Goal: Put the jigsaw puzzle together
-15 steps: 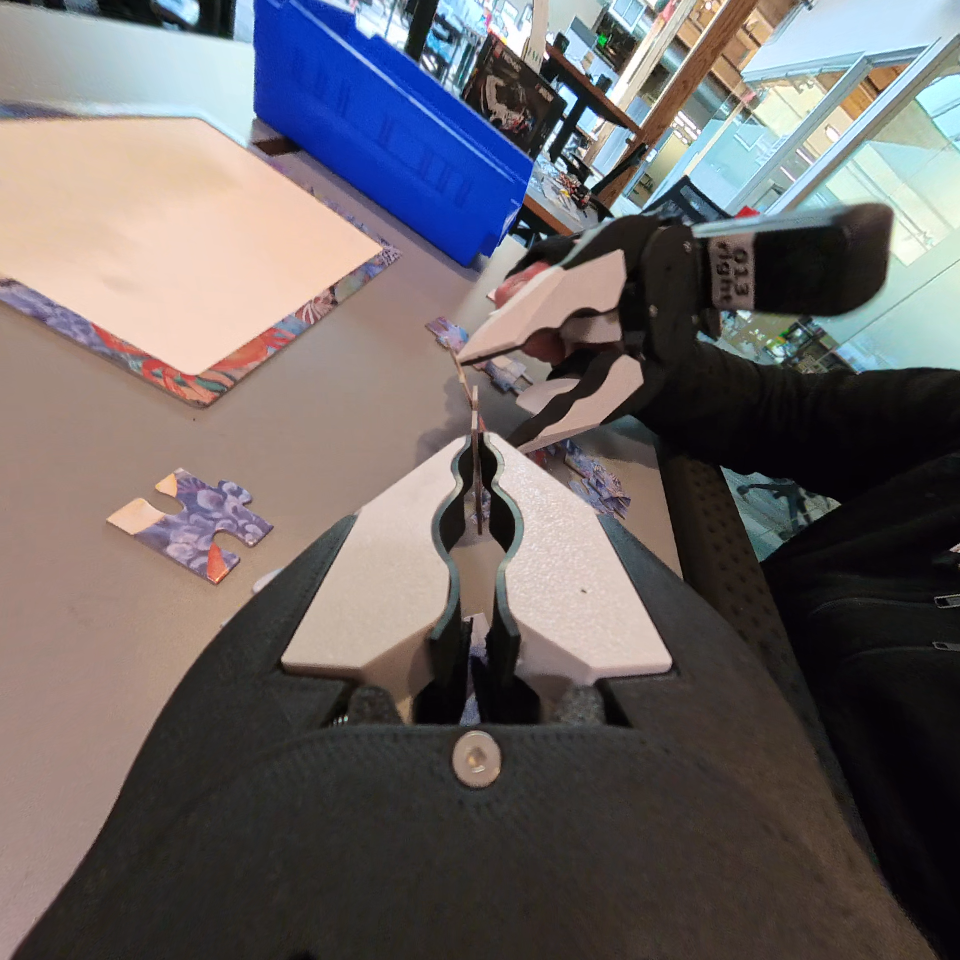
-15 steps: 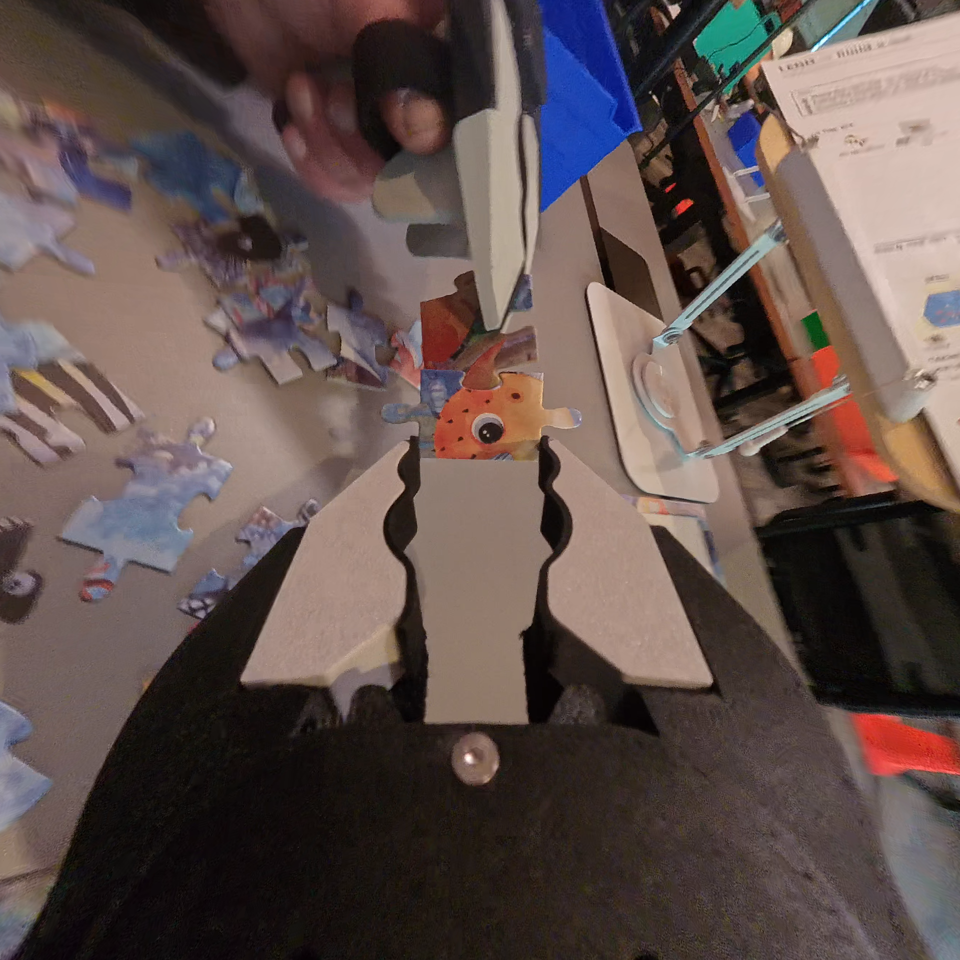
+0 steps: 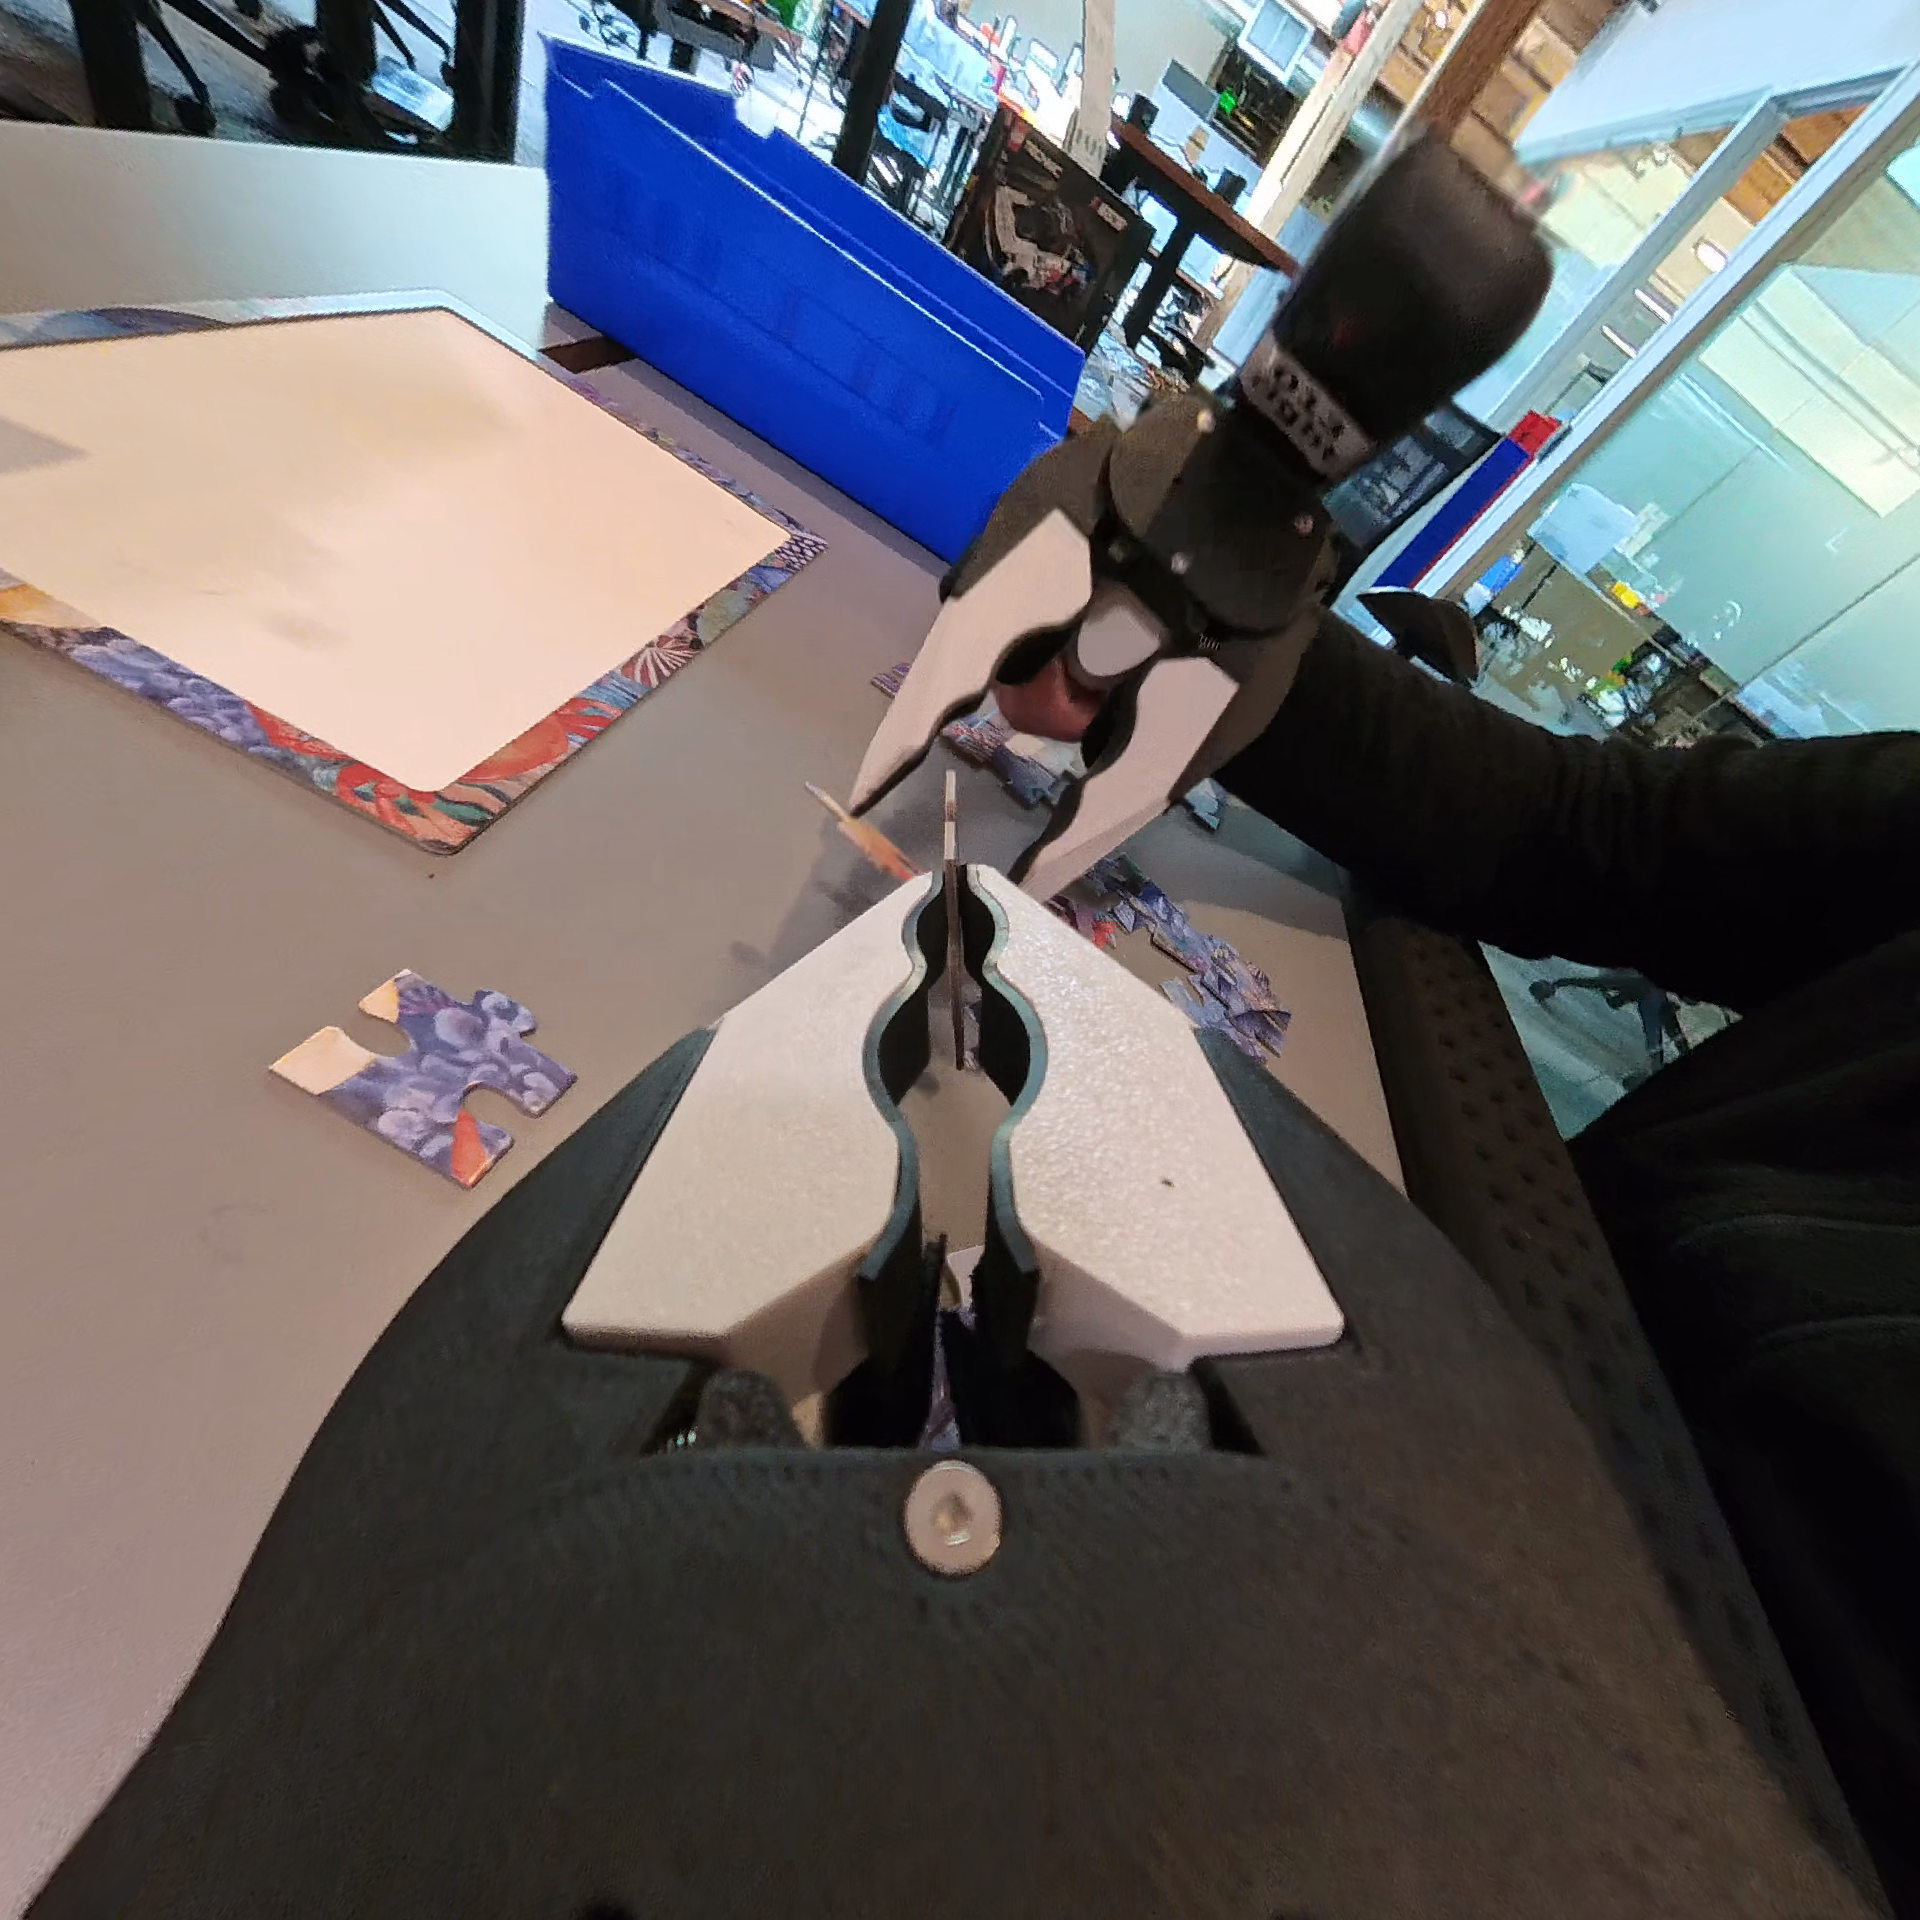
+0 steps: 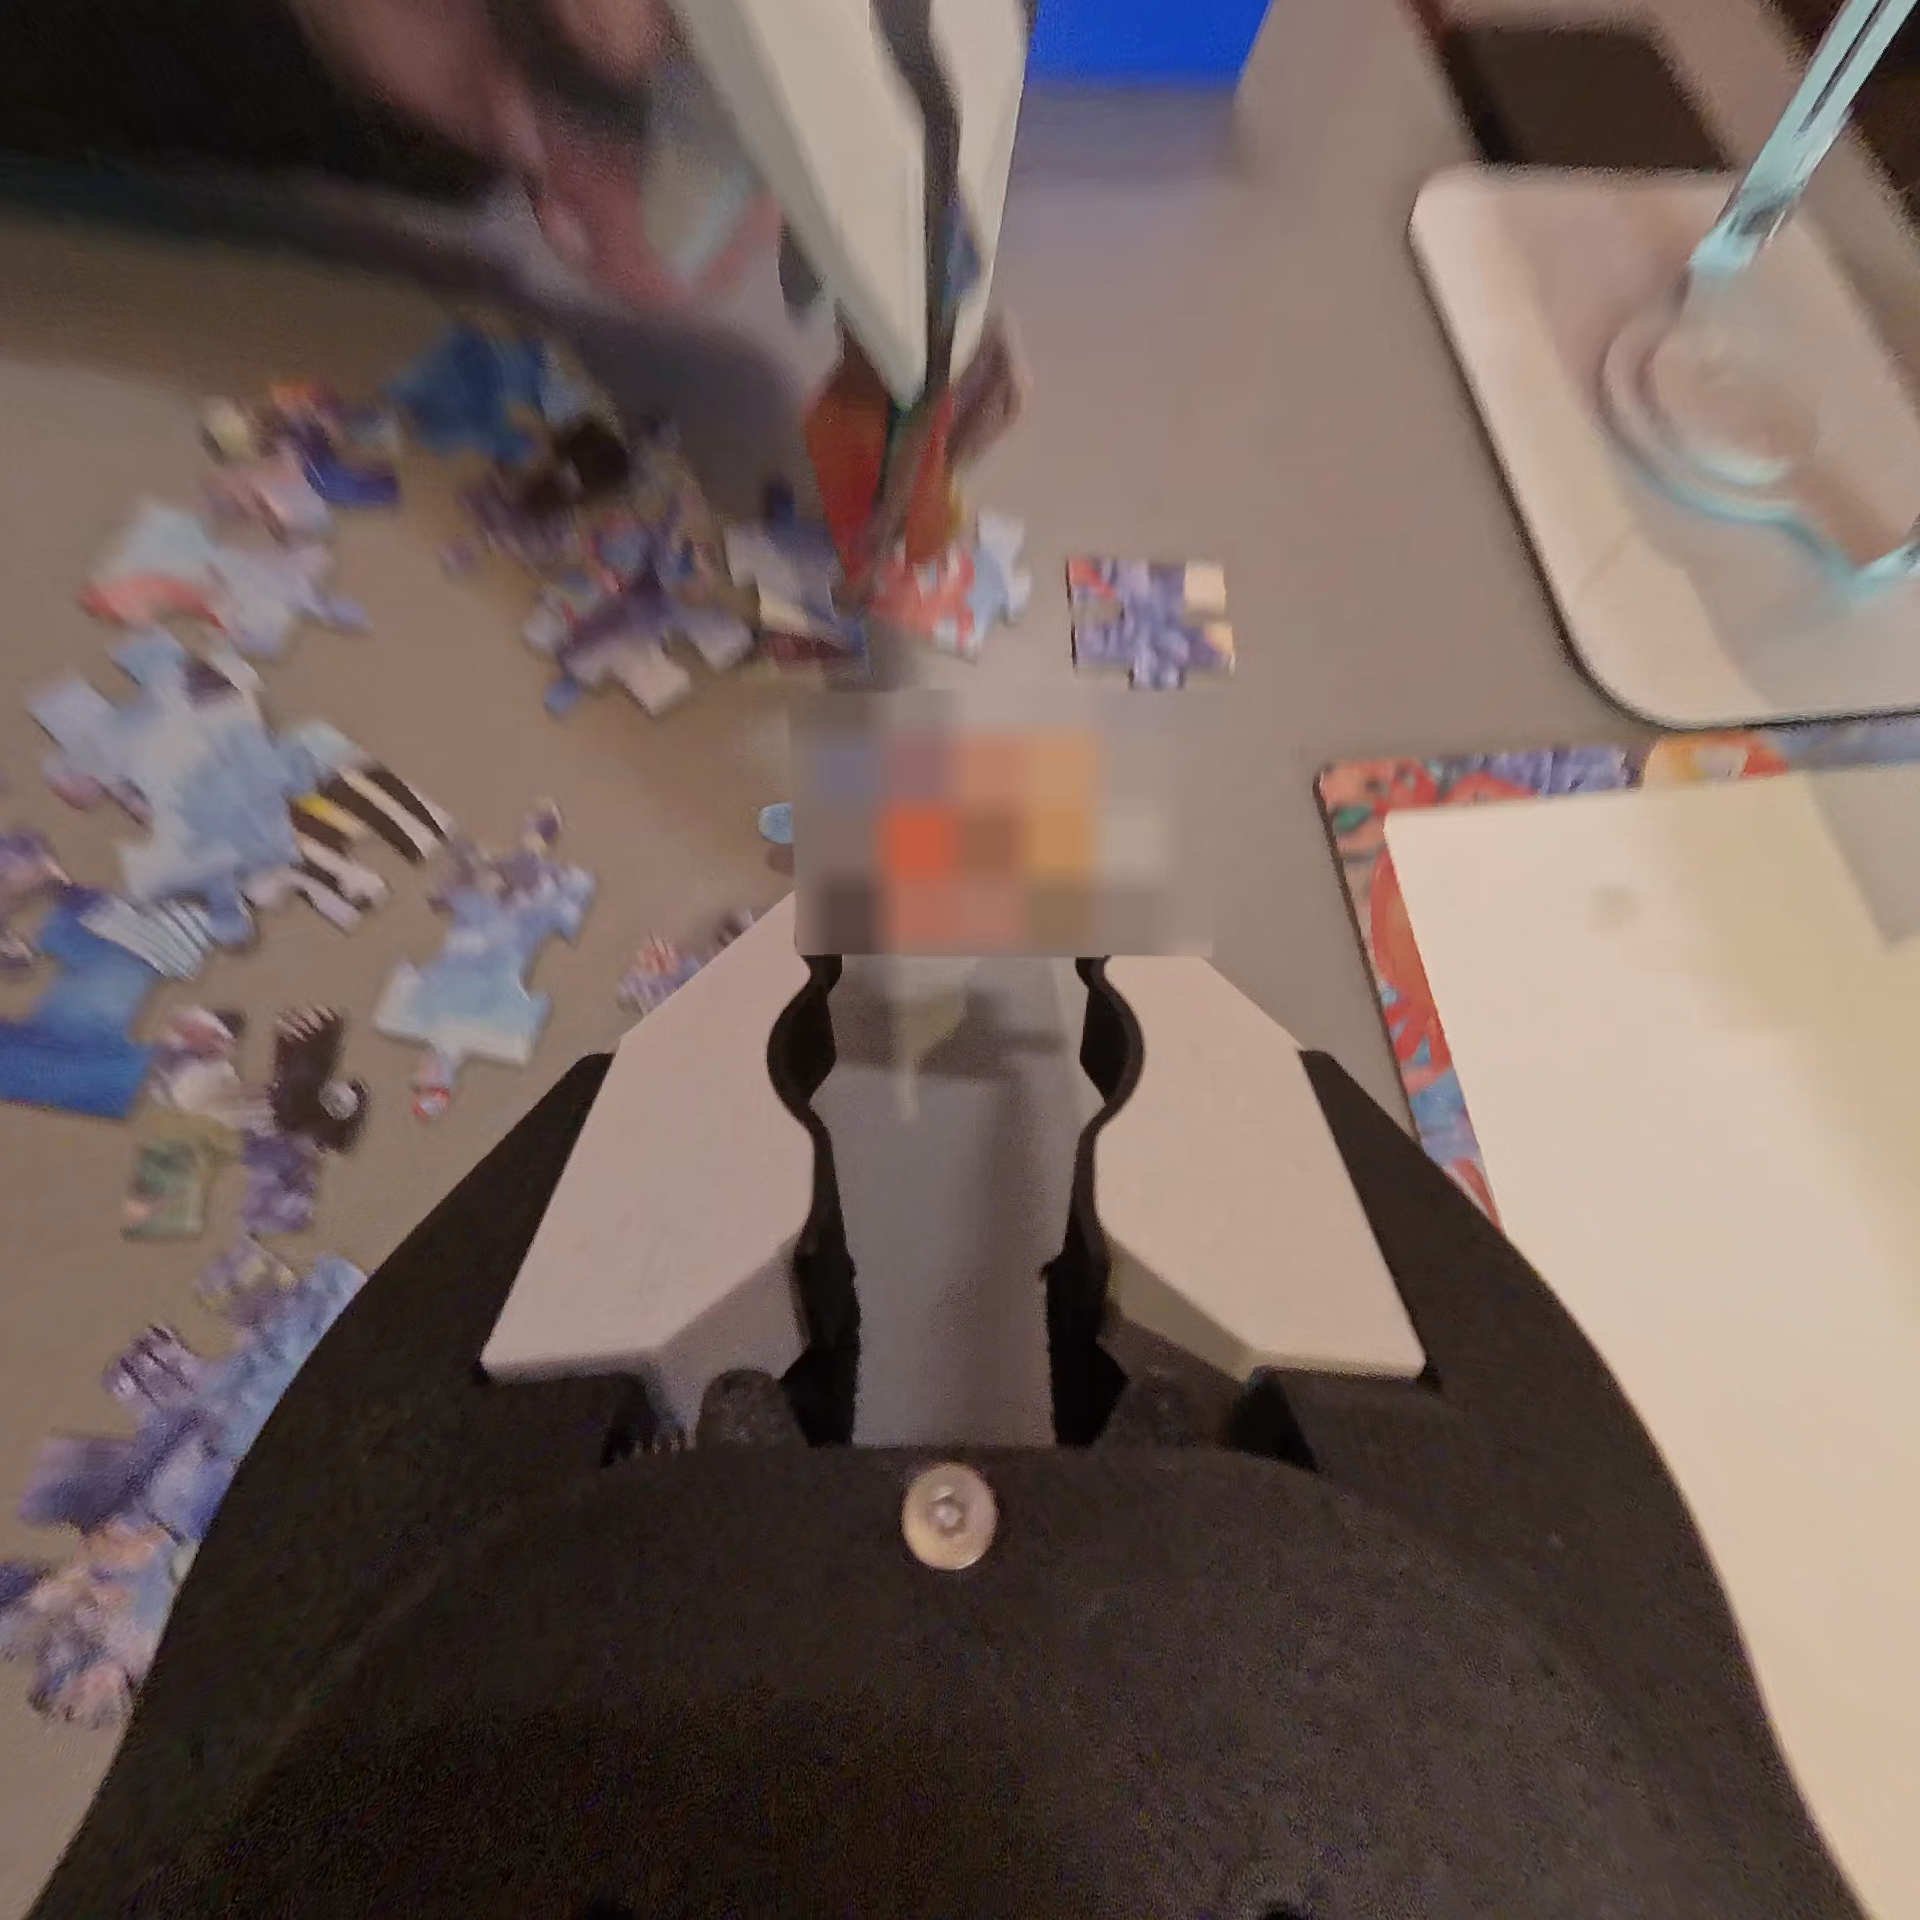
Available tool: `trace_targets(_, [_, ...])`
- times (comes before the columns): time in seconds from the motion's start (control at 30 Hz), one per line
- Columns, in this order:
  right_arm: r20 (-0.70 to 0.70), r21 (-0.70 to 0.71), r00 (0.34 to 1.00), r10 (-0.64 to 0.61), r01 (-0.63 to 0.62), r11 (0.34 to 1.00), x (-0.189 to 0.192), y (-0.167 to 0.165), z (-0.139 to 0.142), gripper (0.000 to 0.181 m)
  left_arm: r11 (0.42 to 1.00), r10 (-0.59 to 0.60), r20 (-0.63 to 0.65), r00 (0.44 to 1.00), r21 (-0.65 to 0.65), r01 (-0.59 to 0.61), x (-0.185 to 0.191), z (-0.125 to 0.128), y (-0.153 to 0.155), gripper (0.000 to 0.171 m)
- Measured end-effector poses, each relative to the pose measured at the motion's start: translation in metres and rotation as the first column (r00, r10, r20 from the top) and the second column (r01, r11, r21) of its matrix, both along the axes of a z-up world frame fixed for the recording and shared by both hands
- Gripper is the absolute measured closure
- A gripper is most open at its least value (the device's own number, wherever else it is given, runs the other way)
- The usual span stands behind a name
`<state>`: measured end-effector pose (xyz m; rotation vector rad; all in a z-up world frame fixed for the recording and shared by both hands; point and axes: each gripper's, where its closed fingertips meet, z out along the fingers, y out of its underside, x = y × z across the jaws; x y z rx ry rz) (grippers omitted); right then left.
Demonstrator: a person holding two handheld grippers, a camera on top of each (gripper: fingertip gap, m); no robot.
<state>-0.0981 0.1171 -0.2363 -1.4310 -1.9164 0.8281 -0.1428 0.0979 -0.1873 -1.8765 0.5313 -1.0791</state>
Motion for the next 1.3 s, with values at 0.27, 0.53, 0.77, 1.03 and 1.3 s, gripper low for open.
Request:
trace_targets(0.27, [0.113,0.001,0.993,-0.023,0.023,1.0,0.014,0.012,-0.013,0.122,0.999,0.029,0.02,0.999,-0.044,-0.028,-0.005,-0.004,0.004,0.171])
trace_targets(0.53, [-0.125,-0.382,0.992,-0.03,-0.02,0.924,-0.014,-0.023,0.03,0.152,0.999,-0.036,0.05,0.998,-0.032,0.037,0.019,0.002,-0.002,0.171])
trace_targets(0.77, [-0.208,-0.51,0.978,-0.033,-0.079,0.856,-0.017,-0.03,0.047,0.181,0.997,-0.07,0.057,0.996,-0.031,0.072,0.03,0.005,-0.007,0.168])
trace_targets(1.03, [-0.187,-0.47,0.98,-0.072,-0.025,0.882,0.001,-0.002,0.055,0.181,0.998,-0.022,-0.34,0.94,-0.06,0.002,-0.004,-0.013,-0.019,0.136])
trace_targets(1.3, [-0.106,-0.429,0.991,-0.083,0.03,0.903,0.009,0.011,0.039,0.181,0.964,-0.21,-0.722,0.659,-0.265,0.017,-0.023,-0.072,-0.062,0.111])
